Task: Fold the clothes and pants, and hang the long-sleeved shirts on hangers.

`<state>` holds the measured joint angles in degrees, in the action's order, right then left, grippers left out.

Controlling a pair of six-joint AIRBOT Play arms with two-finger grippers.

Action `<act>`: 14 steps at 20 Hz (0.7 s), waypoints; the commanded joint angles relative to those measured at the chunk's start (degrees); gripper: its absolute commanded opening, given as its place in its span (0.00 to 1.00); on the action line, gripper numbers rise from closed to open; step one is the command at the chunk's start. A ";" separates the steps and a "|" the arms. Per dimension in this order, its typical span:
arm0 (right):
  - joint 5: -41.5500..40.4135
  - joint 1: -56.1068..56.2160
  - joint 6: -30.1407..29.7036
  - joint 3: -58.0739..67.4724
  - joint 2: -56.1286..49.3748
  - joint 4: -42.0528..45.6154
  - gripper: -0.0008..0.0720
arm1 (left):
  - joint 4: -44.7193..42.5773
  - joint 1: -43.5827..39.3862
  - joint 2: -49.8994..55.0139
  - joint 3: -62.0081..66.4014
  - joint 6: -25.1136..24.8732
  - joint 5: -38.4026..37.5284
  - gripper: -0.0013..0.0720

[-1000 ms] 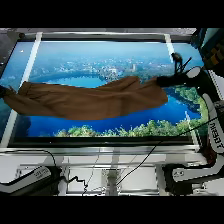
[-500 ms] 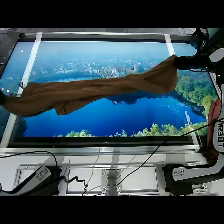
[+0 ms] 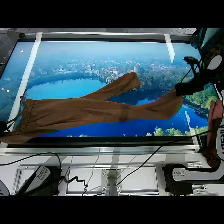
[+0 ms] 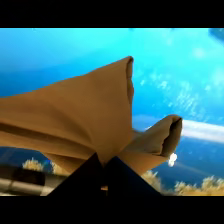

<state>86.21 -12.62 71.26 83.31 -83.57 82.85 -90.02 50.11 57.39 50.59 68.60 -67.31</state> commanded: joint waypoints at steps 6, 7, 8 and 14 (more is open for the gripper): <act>-4.61 -0.02 0.07 -14.56 5.18 0.76 0.03 | 15.87 -0.35 -0.57 2.91 0.66 3.58 0.97; -5.38 0.00 0.07 -14.56 5.18 0.76 0.03 | 21.84 -0.42 -0.48 2.91 0.55 7.15 0.97; -6.14 0.00 0.09 -14.56 5.18 0.76 0.03 | 26.84 -0.98 0.13 2.91 -0.07 10.80 0.97; -8.17 0.00 0.31 -14.56 5.18 0.00 0.03 | 32.24 -7.93 12.96 2.91 0.02 16.24 0.97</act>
<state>79.20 -12.64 71.46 68.90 -78.46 83.20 -63.42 45.15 64.73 53.36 68.82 -54.33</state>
